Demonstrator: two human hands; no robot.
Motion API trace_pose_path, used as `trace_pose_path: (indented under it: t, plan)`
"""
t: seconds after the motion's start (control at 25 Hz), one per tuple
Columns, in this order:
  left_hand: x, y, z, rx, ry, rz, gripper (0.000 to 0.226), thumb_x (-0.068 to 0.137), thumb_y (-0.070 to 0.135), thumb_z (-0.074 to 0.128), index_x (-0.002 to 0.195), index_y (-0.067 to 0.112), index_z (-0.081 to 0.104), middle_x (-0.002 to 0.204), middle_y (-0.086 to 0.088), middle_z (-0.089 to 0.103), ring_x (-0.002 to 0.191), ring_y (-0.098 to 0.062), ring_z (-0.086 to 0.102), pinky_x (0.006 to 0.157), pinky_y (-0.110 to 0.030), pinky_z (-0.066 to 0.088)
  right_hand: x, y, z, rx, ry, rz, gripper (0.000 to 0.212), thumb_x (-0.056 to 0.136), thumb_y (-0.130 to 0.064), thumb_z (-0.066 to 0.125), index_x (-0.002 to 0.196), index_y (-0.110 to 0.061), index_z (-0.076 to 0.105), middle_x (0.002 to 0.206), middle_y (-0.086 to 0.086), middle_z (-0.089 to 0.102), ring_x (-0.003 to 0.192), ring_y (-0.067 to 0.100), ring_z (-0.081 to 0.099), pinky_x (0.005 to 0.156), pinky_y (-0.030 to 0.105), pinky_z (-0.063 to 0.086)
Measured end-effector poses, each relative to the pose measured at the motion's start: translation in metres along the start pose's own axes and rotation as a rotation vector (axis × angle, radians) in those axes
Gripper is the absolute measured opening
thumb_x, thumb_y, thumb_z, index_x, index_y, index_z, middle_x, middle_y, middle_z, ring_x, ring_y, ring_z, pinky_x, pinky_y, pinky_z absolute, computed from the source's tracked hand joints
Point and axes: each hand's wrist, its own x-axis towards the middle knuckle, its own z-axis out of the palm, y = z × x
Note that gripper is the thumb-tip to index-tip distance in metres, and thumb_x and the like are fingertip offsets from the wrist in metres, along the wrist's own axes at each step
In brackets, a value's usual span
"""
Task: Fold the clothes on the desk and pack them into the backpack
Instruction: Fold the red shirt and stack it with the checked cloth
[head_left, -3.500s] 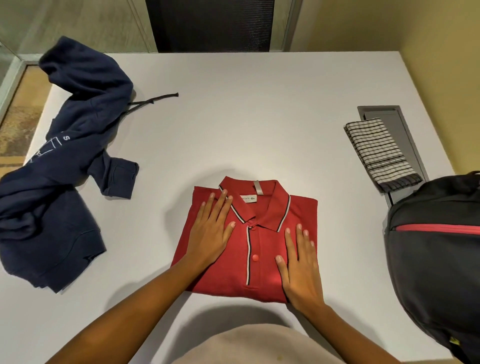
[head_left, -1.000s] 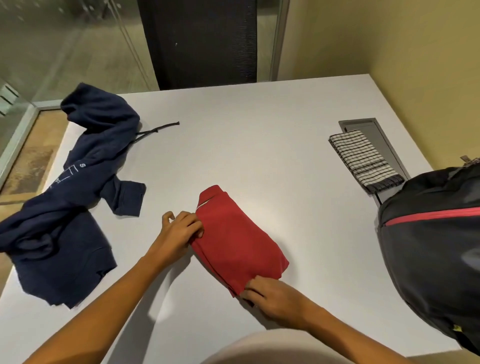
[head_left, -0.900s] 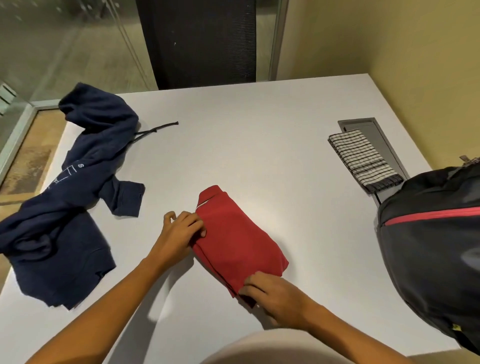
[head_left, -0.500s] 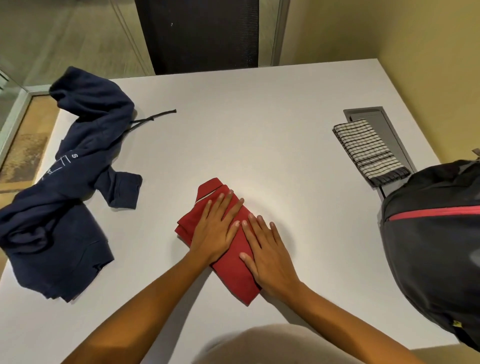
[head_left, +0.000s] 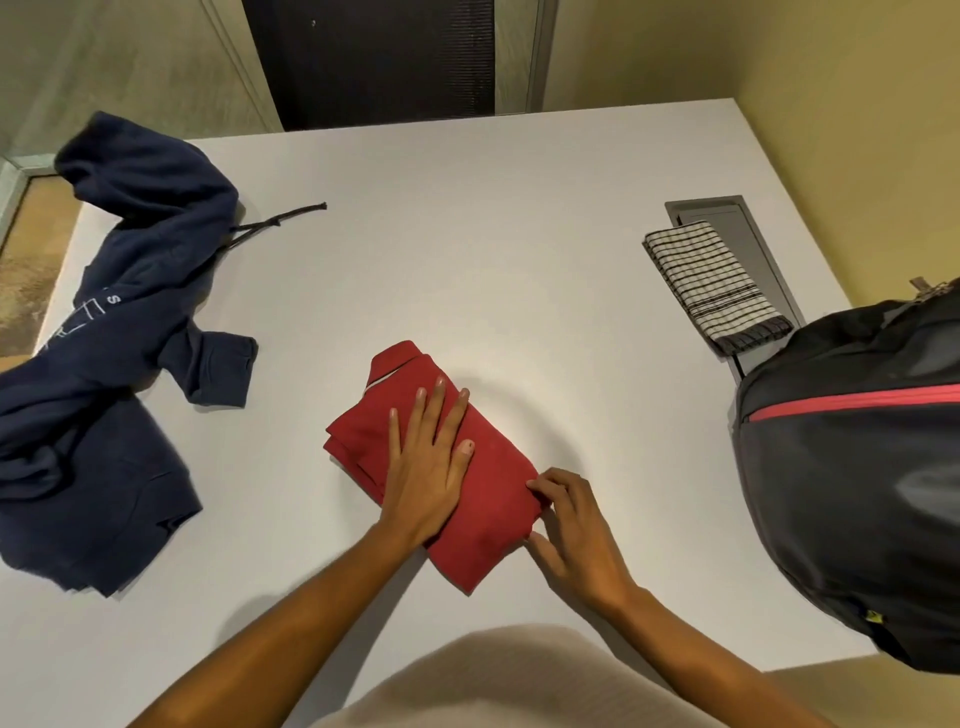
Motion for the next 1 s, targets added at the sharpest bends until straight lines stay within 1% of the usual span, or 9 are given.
trace_pose_path:
  t: [0.2, 0.36, 0.52, 0.6, 0.68, 0.76, 0.84, 0.92, 1.0]
  plan:
    - [-0.016, 0.04, 0.016, 0.136, -0.041, 0.07, 0.06, 0.098, 0.055, 0.025, 0.153, 0.034, 0.013, 0.162, 0.005, -0.002, 0.149, -0.018, -0.008, 0.116, -0.054, -0.009, 0.024, -0.008, 0.007, 0.077, 0.059, 0.069, 0.034, 0.086, -0.003, 0.062, 0.116, -0.019, 0.055, 0.114, -0.01, 0.049, 0.1, 0.004, 0.05, 0.081, 0.021, 0.049]
    - [-0.018, 0.021, 0.022, 0.25, -0.079, 0.158, 0.06, 0.096, 0.059, 0.023, 0.151, 0.037, 0.02, 0.162, 0.001, 0.005, 0.149, -0.023, -0.001, 0.113, -0.065, 0.002, 0.019, 0.0, -0.005, 0.054, 0.049, 0.052, 0.027, 0.095, -0.004, 0.054, 0.104, -0.029, 0.05, 0.093, -0.015, 0.043, 0.079, -0.002, 0.048, 0.067, 0.009, 0.04]
    - [-0.025, 0.014, 0.026, 0.318, -0.107, 0.226, 0.063, 0.094, 0.063, 0.029, 0.151, 0.037, 0.023, 0.161, -0.003, 0.011, 0.149, -0.028, 0.006, 0.111, -0.068, 0.009, 0.021, 0.012, 0.001, 0.03, 0.041, 0.11, 0.011, 0.094, 0.001, 0.051, 0.091, -0.009, 0.053, 0.089, -0.011, 0.039, 0.071, 0.008, 0.039, 0.063, 0.02, 0.037]
    - [-0.025, 0.01, 0.026, 0.333, -0.12, 0.244, 0.065, 0.093, 0.065, 0.029, 0.151, 0.037, 0.022, 0.161, -0.004, 0.011, 0.148, -0.03, 0.007, 0.11, -0.068, 0.009, 0.023, 0.013, 0.006, 0.035, 0.087, 0.141, 0.026, 0.081, 0.018, 0.048, 0.082, -0.008, 0.051, 0.087, -0.007, 0.043, 0.071, 0.01, 0.038, 0.06, 0.029, 0.038]
    - [-0.025, 0.007, 0.025, 0.351, -0.128, 0.279, 0.068, 0.093, 0.067, 0.028, 0.152, 0.035, 0.02, 0.161, -0.005, 0.012, 0.148, -0.031, 0.008, 0.109, -0.069, 0.01, 0.026, 0.011, 0.001, 0.218, 0.204, 0.285, 0.033, 0.07, 0.024, 0.041, 0.075, -0.008, 0.047, 0.081, -0.003, 0.044, 0.069, 0.011, 0.039, 0.056, 0.032, 0.035]
    - [-0.025, 0.006, 0.023, 0.343, -0.14, 0.29, 0.073, 0.092, 0.067, 0.029, 0.153, 0.029, 0.019, 0.161, -0.005, 0.013, 0.148, -0.031, 0.01, 0.109, -0.069, 0.01, 0.03, -0.004, -0.006, 0.229, 0.293, 0.271, 0.032, 0.076, 0.022, 0.048, 0.082, -0.008, 0.058, 0.093, -0.007, 0.051, 0.081, 0.007, 0.049, 0.067, 0.021, 0.045]
    - [-0.027, 0.004, 0.022, 0.303, -0.139, 0.309, 0.078, 0.092, 0.064, 0.032, 0.153, 0.018, 0.018, 0.161, -0.007, 0.013, 0.148, -0.03, 0.011, 0.11, -0.068, 0.011, 0.037, -0.027, -0.005, 0.146, 0.281, 0.056, 0.03, 0.085, 0.011, 0.053, 0.105, -0.007, 0.067, 0.12, -0.003, 0.056, 0.113, 0.013, 0.055, 0.094, 0.021, 0.047]
    - [-0.036, -0.008, 0.024, 0.237, -0.142, 0.377, 0.077, 0.095, 0.056, 0.034, 0.152, 0.008, 0.017, 0.161, -0.01, 0.01, 0.148, -0.028, 0.01, 0.111, -0.066, 0.013, 0.044, -0.044, 0.006, 0.051, 0.141, -0.112, 0.037, 0.097, -0.007, 0.046, 0.133, -0.009, 0.056, 0.144, 0.001, 0.049, 0.139, 0.014, 0.036, 0.116, 0.029, 0.028]
    - [-0.05, -0.023, 0.021, 0.147, -0.133, 0.395, 0.07, 0.098, 0.044, 0.033, 0.152, 0.005, 0.012, 0.162, -0.009, 0.005, 0.149, -0.026, 0.008, 0.114, -0.059, 0.013, 0.045, -0.045, 0.018, -0.054, -0.024, -0.169, 0.047, 0.104, -0.018, 0.039, 0.15, -0.013, 0.033, 0.159, -0.001, 0.026, 0.148, 0.011, 0.014, 0.121, 0.035, 0.015]
